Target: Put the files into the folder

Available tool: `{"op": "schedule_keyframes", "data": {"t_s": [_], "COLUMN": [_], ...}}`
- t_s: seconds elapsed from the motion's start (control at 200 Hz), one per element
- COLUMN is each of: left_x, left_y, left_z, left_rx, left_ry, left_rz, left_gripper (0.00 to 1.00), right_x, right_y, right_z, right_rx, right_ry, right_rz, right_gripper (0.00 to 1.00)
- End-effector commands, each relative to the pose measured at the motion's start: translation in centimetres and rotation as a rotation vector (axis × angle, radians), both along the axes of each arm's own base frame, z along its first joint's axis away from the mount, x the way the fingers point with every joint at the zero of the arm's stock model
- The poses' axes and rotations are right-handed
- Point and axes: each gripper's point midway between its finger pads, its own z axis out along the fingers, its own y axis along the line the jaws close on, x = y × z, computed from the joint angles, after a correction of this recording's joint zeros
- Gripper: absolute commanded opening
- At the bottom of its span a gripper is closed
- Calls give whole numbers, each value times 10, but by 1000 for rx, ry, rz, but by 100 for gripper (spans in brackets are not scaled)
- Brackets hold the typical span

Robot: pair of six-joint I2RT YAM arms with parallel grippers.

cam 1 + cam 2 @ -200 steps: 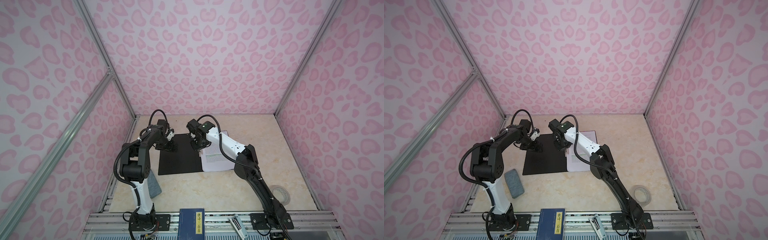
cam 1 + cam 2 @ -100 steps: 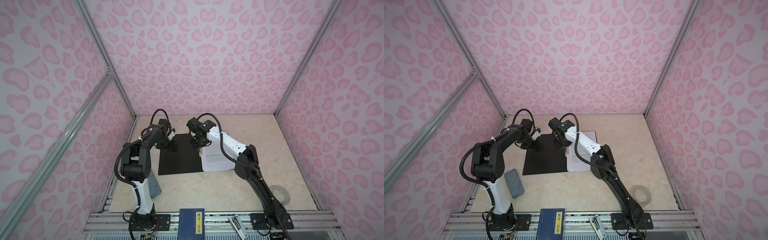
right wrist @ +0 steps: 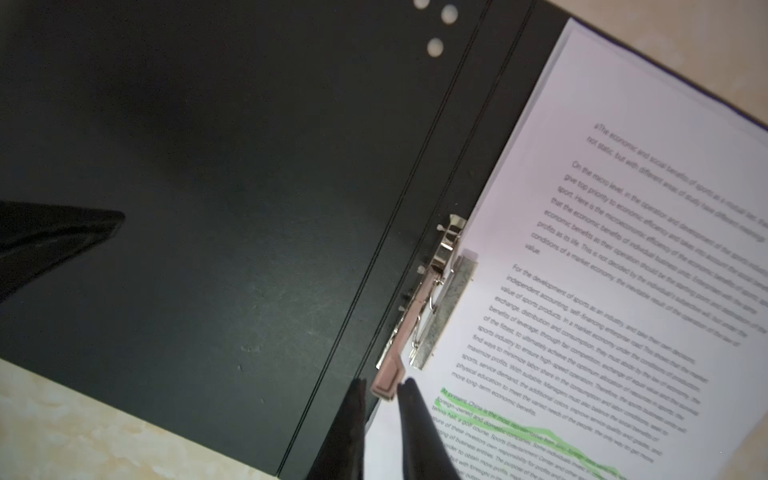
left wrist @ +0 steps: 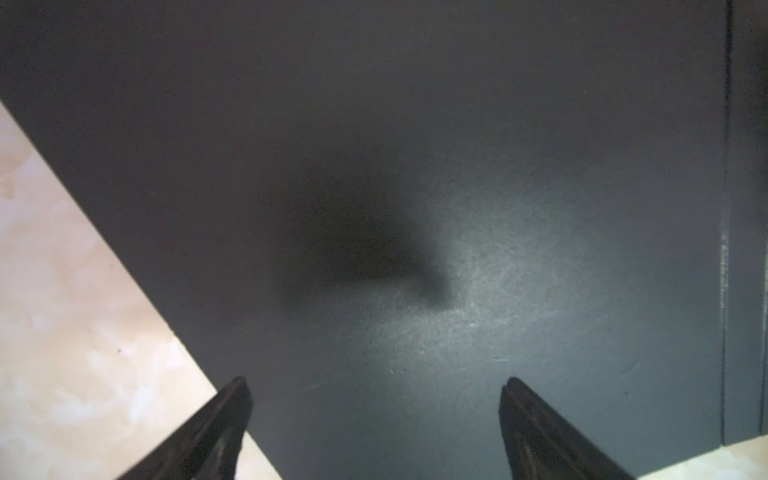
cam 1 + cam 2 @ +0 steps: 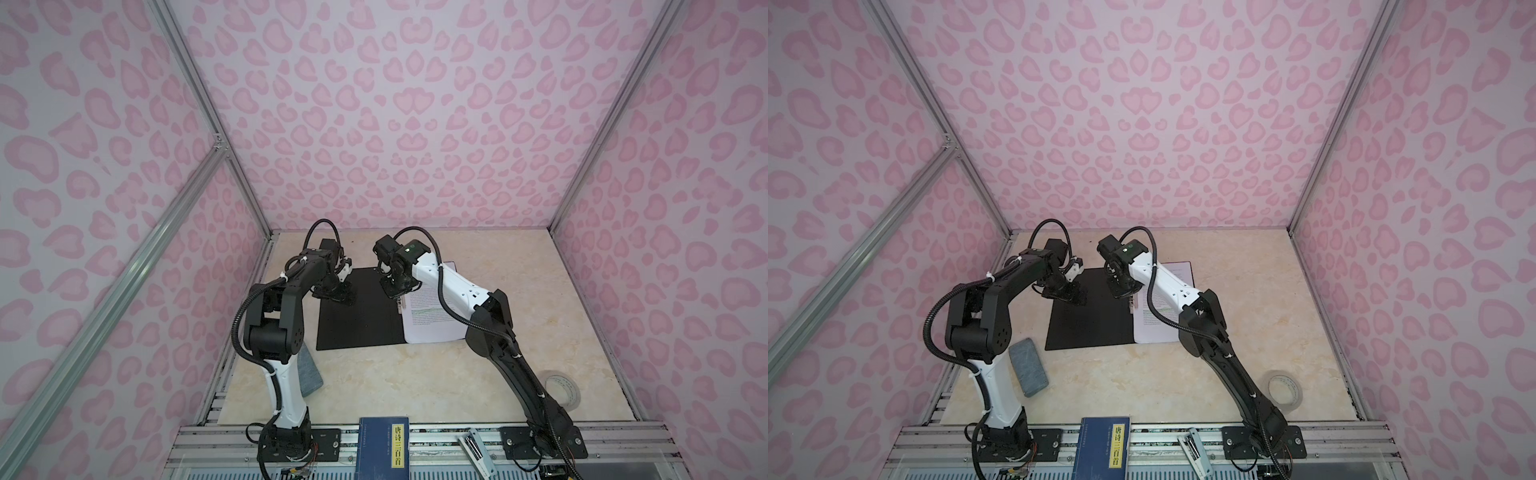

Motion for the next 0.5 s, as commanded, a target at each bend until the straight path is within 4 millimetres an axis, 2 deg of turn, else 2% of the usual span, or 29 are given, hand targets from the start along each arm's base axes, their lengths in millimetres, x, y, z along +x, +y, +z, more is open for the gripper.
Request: {"op": "schedule_keyframes", "data": {"t_s": [0.0,0.275,0.495], "left_x": [1,2,0], "left_y": [0,-1,-1], "left_z": [0,0,-3], "left_rx": [4,10,12], "left_ry": [-1,-1,7], "left_rz": [-11,-19,-22], "left_gripper": [96,96,96], "right_x": [-4,-6,-4], "right_y": [-7,-11,-9], "right_z": [-9,-12,1], "right_rx": [-42,-61,-44], "right_ry": [24,32,13], "right_rz": [9,10,17], "right_gripper": [18,17,17]}}
